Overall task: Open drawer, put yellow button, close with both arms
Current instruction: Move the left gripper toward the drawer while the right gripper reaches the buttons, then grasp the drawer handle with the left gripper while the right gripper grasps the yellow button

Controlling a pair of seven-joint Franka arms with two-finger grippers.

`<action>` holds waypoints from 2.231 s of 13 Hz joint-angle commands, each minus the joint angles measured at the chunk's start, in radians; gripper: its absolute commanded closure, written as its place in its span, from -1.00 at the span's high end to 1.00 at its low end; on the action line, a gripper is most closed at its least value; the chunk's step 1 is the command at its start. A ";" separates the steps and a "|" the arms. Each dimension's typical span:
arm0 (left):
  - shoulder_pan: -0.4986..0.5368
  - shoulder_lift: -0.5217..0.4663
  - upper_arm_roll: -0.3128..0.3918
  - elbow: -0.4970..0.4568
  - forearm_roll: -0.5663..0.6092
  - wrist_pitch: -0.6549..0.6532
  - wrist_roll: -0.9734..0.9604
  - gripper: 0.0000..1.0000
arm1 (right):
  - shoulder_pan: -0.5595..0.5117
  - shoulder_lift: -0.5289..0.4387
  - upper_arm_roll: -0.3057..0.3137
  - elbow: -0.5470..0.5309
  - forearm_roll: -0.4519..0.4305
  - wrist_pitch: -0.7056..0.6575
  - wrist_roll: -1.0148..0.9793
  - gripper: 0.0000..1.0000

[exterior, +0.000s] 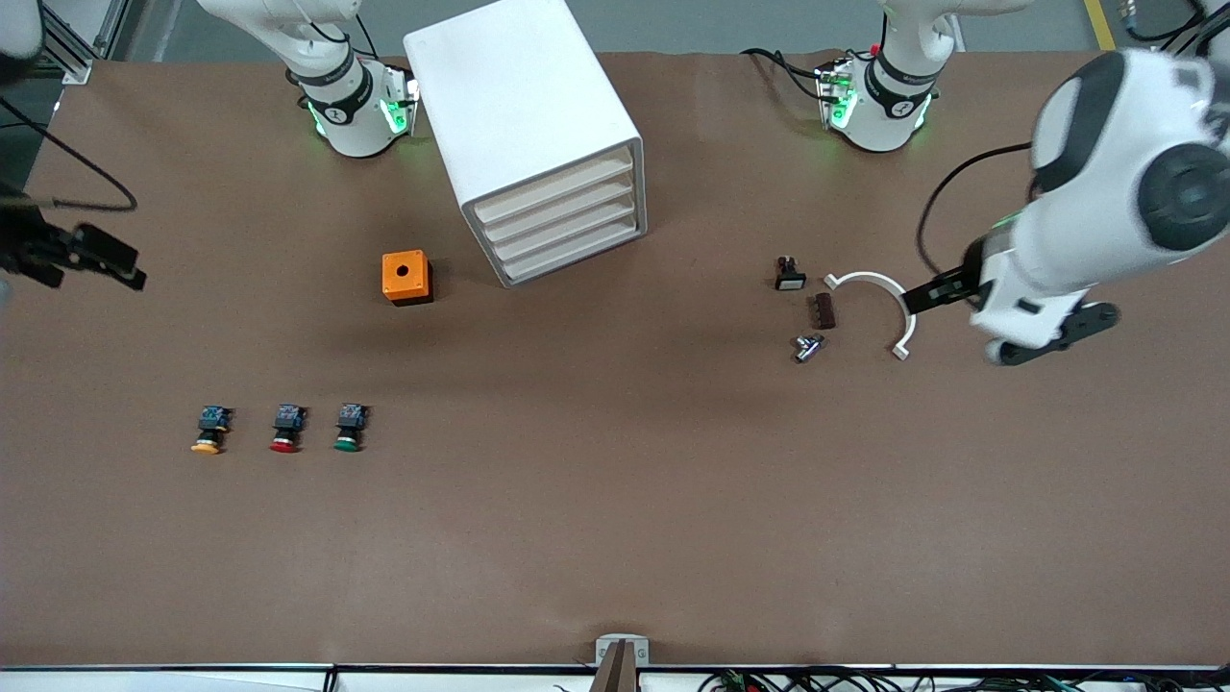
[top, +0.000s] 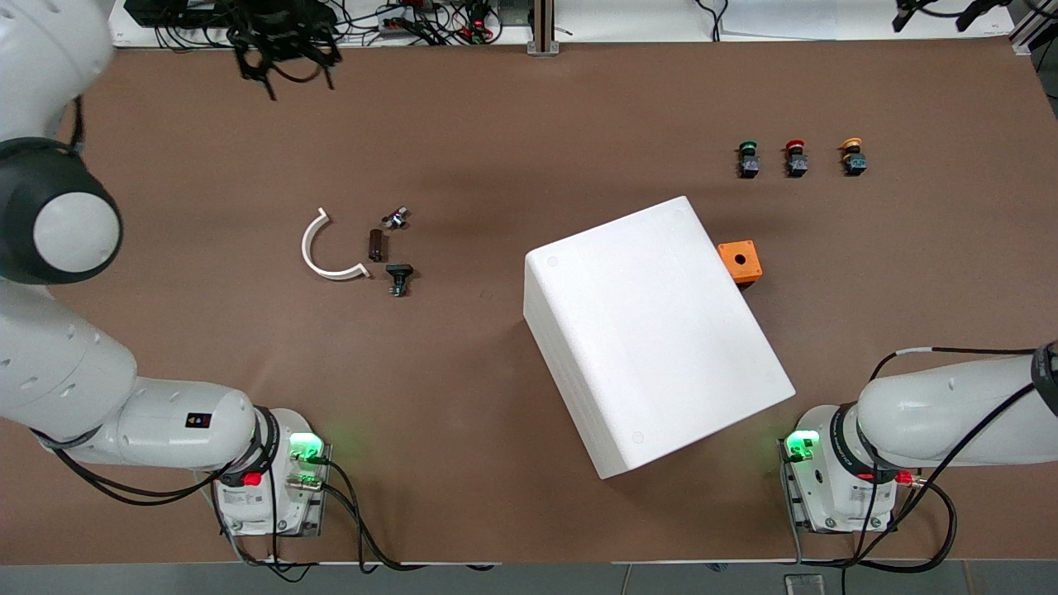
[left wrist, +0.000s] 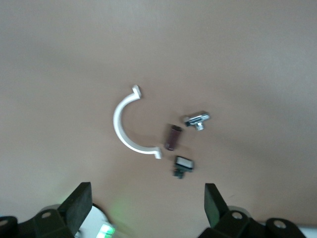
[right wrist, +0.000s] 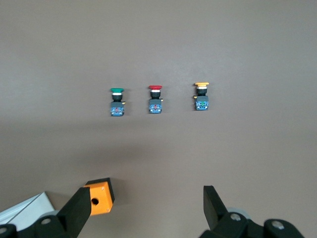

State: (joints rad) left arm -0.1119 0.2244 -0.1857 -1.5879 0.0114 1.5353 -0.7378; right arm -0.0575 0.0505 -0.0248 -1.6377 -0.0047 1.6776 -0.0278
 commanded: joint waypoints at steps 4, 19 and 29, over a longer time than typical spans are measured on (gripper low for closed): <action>-0.188 0.238 -0.001 0.141 -0.114 0.034 -0.522 1.00 | -0.123 0.216 0.005 0.027 -0.001 0.143 -0.029 1.00; -0.440 0.455 0.000 0.209 -0.798 0.043 -1.680 0.83 | -0.183 0.528 0.006 -0.207 -0.011 0.818 -0.078 1.00; -0.545 0.501 0.003 0.207 -0.835 0.045 -1.714 -0.68 | -0.191 0.560 0.006 -0.237 -0.014 0.869 -0.107 1.00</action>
State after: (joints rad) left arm -0.6443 0.7097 -0.1880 -1.3997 -0.8115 1.5915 -2.4423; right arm -0.2264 0.6039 -0.0324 -1.8721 -0.0056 2.5311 -0.1195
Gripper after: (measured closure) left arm 0.489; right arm 0.000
